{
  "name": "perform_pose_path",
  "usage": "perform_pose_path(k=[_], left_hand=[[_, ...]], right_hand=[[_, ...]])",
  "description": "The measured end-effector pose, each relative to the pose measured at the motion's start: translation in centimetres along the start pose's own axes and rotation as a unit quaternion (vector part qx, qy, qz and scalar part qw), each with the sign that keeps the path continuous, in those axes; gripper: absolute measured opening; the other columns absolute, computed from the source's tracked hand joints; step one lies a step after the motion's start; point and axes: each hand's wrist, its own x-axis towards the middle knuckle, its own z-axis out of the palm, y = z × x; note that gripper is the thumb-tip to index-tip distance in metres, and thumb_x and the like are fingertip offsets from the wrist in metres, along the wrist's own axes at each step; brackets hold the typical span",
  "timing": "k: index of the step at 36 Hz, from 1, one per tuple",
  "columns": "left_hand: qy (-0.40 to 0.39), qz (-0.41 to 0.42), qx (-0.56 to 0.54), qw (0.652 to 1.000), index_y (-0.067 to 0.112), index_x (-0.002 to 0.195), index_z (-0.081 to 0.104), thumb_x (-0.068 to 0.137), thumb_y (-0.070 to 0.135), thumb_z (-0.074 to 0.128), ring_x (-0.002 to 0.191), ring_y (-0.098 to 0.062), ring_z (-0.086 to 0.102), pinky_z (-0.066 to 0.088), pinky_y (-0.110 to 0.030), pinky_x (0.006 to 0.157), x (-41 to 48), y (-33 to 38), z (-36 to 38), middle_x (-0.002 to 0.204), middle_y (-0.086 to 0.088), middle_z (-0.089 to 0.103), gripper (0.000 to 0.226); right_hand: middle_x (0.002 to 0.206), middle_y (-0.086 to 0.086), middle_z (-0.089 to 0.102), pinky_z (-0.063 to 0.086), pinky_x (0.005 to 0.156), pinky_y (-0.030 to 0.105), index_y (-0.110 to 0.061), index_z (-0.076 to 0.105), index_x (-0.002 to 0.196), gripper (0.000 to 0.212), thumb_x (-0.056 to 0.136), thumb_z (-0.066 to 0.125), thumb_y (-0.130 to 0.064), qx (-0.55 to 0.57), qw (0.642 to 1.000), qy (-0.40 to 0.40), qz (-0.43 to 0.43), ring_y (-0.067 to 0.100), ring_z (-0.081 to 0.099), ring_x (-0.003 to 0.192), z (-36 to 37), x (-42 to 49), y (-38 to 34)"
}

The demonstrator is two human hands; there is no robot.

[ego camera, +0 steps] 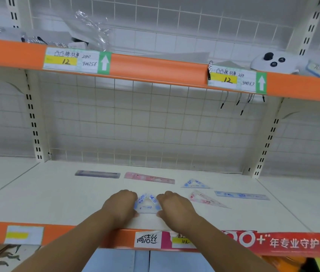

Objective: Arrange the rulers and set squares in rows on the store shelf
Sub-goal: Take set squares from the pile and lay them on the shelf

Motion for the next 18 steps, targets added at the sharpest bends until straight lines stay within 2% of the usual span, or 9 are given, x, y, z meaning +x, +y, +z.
perform_pose_path(k=[2,4,6,8,10,12,14,18], left_hand=[[0.007,0.008,0.016,1.000,0.014,0.119,0.059,0.091,0.027,0.058,0.108,-0.022,0.054,0.039,-0.024,0.079,0.1,0.3,0.0,0.108,-0.005,0.055,0.032],[0.010,0.012,0.011,1.000,0.014,0.113,0.060,0.092,0.026,0.055,0.097,-0.022,0.053,0.035,-0.023,0.073,0.4,0.7,0.0,0.094,-0.002,0.047,0.026],[0.018,0.020,0.005,1.000,0.017,0.104,0.060,0.092,0.025,0.054,0.086,-0.018,0.046,0.034,-0.022,0.071,0.6,1.2,0.1,0.083,0.002,0.042,0.015],[0.024,0.020,0.000,1.000,0.019,0.099,0.058,0.092,0.022,0.054,0.084,-0.015,0.044,0.034,-0.022,0.071,1.0,1.6,0.2,0.077,0.006,0.038,0.009],[0.022,0.021,-0.015,0.999,0.014,0.111,0.062,0.091,0.025,0.057,0.088,-0.016,0.048,0.038,-0.023,0.074,1.5,2.2,0.3,0.088,0.003,0.047,0.023],[0.014,0.019,-0.022,0.999,0.015,0.124,0.057,0.090,0.034,0.060,0.103,-0.018,0.054,0.043,-0.026,0.084,1.7,2.7,0.1,0.113,-0.001,0.055,0.039],[0.012,0.023,-0.024,0.999,0.018,0.133,0.051,0.090,0.040,0.060,0.118,-0.018,0.051,0.042,-0.028,0.095,1.9,3.1,0.0,0.130,-0.002,0.052,0.049],[0.009,0.027,-0.024,0.999,0.019,0.134,0.050,0.090,0.044,0.060,0.119,-0.018,0.050,0.042,-0.028,0.097,2.3,3.9,-0.2,0.132,-0.002,0.050,0.052]], right_hand=[[0.117,0.014,0.053,0.032,0.072,0.030,-0.007,0.051,0.117,0.029,0.096,0.053,-0.027,0.000,1.000,0.003,0.001,0.030,0.053,0.106,0.0,0.0,0.3],[0.117,0.013,0.053,0.033,0.073,0.030,-0.007,0.052,0.118,0.032,0.095,0.055,-0.029,0.000,1.000,0.006,0.007,0.029,0.053,0.107,-0.1,-0.1,0.7],[0.118,0.012,0.052,0.033,0.073,0.031,-0.007,0.052,0.120,0.033,0.095,0.054,-0.029,-0.007,1.000,0.010,0.010,0.029,0.051,0.109,0.0,0.0,1.3],[0.119,0.012,0.051,0.033,0.073,0.031,-0.008,0.050,0.122,0.033,0.096,0.053,-0.028,-0.016,1.000,0.014,0.013,0.028,0.050,0.111,0.2,0.0,2.0],[0.119,0.011,0.050,0.033,0.072,0.031,-0.009,0.050,0.122,0.031,0.096,0.052,-0.026,-0.017,1.000,0.017,0.019,0.027,0.049,0.111,0.2,0.1,2.8],[0.119,0.010,0.050,0.033,0.072,0.031,-0.009,0.050,0.121,0.029,0.097,0.051,-0.024,-0.017,0.999,0.018,0.025,0.027,0.048,0.111,0.1,0.2,3.8],[0.118,0.009,0.050,0.034,0.072,0.031,-0.009,0.050,0.120,0.027,0.097,0.051,-0.023,-0.012,0.999,0.019,0.038,0.027,0.049,0.111,-0.1,0.3,5.1],[0.112,0.006,0.050,0.034,0.071,0.029,-0.012,0.052,0.118,0.026,0.095,0.052,-0.022,-0.009,0.997,0.023,0.068,0.024,0.050,0.108,-0.5,0.7,8.0]])
